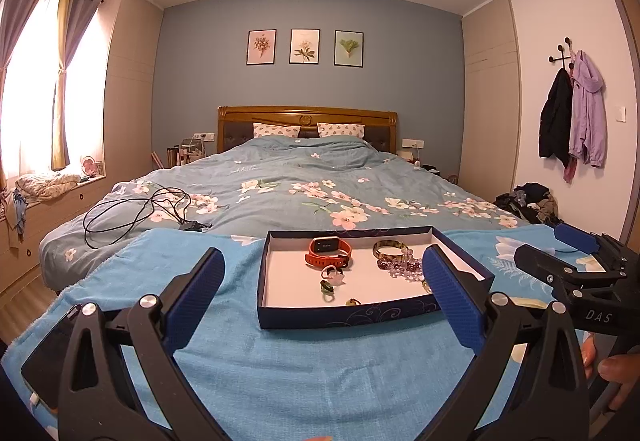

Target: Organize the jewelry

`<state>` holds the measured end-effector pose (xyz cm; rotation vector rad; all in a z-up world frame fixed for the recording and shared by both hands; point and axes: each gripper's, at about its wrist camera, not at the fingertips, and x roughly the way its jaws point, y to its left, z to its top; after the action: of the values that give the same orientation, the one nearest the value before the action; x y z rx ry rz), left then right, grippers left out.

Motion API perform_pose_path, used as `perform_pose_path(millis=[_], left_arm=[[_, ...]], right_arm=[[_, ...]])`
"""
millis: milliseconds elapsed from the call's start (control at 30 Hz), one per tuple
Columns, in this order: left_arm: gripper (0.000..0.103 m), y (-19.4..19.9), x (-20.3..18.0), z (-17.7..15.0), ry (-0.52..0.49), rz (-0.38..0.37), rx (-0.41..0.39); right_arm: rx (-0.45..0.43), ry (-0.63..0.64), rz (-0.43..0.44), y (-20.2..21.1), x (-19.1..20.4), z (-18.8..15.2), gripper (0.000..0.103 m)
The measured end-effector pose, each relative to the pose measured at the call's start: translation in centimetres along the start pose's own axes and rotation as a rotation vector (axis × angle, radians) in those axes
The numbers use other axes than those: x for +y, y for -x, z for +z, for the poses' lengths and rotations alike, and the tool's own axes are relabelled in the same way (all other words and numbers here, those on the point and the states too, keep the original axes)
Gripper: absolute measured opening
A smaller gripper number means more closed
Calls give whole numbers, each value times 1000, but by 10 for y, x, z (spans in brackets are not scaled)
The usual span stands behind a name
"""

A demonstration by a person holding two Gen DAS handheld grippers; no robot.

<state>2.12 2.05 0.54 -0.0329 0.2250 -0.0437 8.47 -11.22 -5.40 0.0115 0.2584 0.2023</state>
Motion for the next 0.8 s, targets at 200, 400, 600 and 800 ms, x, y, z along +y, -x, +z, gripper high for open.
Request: perform_pose_path(millis=[200, 400, 600, 800], left_arm=[[97, -2, 0, -1, 0, 6, -1], [97, -2, 0, -1, -2, 7, 0], [97, -4, -1, -1, -7, 9, -1], [97, -6, -1, -1, -8, 8, -2]], right_arm=[[-4, -3, -2, 0, 0, 0, 96], [-3, -4, -1, 1, 0, 0, 96], [-3, -4, -1, 0, 0, -1, 96], [1, -6, 2, -1, 0, -1, 96]])
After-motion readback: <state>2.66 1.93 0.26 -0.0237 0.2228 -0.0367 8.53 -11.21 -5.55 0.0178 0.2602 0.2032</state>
